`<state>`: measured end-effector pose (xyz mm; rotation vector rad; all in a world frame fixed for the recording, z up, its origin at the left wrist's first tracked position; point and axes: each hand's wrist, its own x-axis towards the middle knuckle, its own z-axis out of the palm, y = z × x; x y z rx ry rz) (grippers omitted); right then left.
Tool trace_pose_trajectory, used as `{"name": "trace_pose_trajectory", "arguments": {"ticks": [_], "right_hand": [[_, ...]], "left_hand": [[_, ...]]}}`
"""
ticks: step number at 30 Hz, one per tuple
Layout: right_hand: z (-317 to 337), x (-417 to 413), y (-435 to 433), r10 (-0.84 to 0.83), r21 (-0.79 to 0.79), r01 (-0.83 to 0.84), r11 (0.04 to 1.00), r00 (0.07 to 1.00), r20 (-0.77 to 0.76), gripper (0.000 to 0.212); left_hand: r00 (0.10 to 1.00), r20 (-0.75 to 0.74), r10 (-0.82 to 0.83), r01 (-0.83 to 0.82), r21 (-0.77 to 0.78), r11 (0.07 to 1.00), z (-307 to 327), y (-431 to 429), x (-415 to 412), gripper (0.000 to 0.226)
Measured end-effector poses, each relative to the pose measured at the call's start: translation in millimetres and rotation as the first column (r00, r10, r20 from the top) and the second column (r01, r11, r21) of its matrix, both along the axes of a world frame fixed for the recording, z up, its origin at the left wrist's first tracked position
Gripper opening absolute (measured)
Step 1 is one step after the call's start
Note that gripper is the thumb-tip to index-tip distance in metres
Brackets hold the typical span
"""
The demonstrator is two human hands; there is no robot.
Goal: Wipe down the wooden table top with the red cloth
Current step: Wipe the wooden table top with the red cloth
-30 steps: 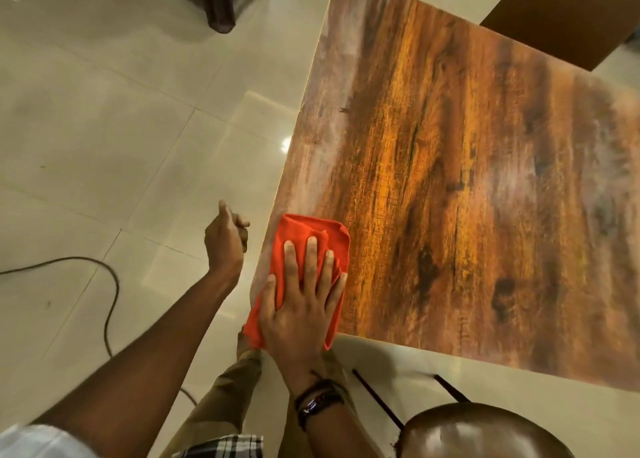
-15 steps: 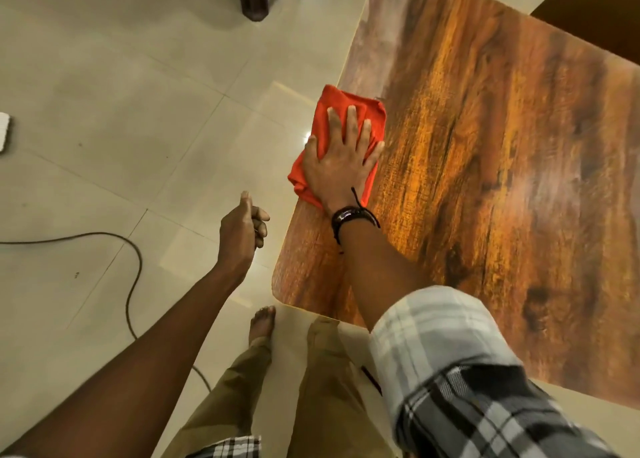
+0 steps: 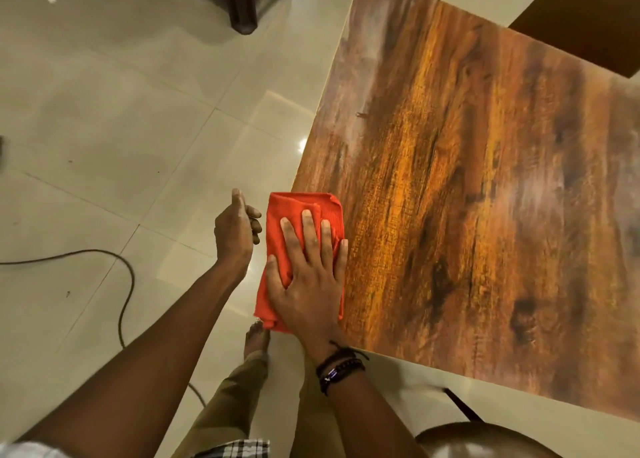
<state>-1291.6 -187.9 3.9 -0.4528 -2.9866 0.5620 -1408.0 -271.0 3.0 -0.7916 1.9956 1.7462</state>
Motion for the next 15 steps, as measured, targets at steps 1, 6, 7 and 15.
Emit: {"name": "trace_pose_trajectory", "arguments": {"ticks": [1, 6, 7, 15], "right_hand": [[0, -8, 6, 0.002, 0.003, -0.002, 1.0, 1.0, -0.003, 0.065], [-5, -70, 55, -0.015, 0.018, 0.016, 1.0, 0.998, -0.056, 0.064], [-5, -87, 67, -0.012, 0.018, 0.013, 1.0, 0.998, -0.061, 0.063], [-5, -229, 155, 0.1, 0.003, -0.1, 0.995, 0.994, -0.053, 0.06]], "left_hand": [[1.0, -0.005, -0.01, 0.01, 0.005, 1.0, 2, 5, -6, 0.059], [0.997, -0.04, -0.071, 0.071, -0.001, 0.997, 8, 36, -40, 0.058], [0.996, -0.047, -0.079, 0.079, -0.005, 0.997, 9, 45, -47, 0.058], [0.969, -0.126, -0.21, 0.196, -0.114, 0.974, 23, 130, -134, 0.067]]}}
